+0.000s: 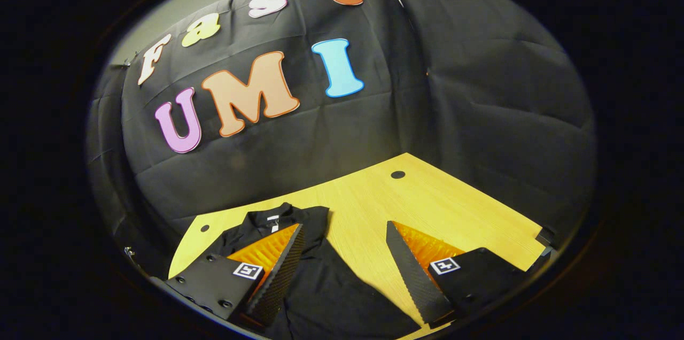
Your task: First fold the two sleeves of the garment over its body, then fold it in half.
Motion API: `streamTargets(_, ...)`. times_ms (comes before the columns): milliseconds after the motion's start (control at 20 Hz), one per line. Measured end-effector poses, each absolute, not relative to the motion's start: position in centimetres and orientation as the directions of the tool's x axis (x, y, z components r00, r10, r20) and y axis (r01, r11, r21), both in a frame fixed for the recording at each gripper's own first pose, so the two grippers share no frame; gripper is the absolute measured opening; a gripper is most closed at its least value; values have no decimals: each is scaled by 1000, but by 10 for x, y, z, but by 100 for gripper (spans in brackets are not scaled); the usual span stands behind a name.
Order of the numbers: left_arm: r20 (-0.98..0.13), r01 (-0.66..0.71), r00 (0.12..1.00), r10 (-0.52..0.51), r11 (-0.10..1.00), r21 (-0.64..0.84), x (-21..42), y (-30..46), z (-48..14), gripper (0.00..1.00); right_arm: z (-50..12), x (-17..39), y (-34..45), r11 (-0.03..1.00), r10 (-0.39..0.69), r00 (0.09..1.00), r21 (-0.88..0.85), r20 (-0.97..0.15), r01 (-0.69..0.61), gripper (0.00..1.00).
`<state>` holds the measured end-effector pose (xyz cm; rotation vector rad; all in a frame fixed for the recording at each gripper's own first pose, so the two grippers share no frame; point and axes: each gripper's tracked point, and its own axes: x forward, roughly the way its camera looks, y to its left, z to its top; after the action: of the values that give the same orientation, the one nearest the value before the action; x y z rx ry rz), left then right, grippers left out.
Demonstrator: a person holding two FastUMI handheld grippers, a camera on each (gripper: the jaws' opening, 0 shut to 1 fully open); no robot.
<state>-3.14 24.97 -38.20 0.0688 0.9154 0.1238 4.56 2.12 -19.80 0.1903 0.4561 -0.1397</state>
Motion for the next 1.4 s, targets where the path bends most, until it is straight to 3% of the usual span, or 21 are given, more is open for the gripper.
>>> streamTargets(200, -767, -77, 637, 82, 996, 42, -7, 221, -357, 0, -198, 40, 2, 967, -110, 888, 159, -446, 199, 98)
streamTargets(350, -700, -46, 714, 24, 999, -13, 29, 189, -325, 0, -203, 38, -11, 965, -107, 885, 168, -454, 203, 97)
streamTargets(450, -643, 0, 766, -23, 999, -35, 53, 158, -300, 0, -202, 38, -22, 959, -100, 885, 194, -455, 208, 97)
streamTargets(750, -545, 181, 813, -204, 979, -97, 97, 46, -255, 0, -196, 40, -62, 949, -111, 897, 223, -428, 224, 98)
streamTargets(1150, -476, 423, 771, -423, 899, -113, 121, -116, -237, 0, -192, 34, -117, 926, -132, 903, 274, -409, 260, 98)
streamTargets(1400, -507, 521, 697, -507, 844, -128, 114, -195, -258, 0, -201, 27, -128, 935, -108, 900, 265, -423, 237, 98)
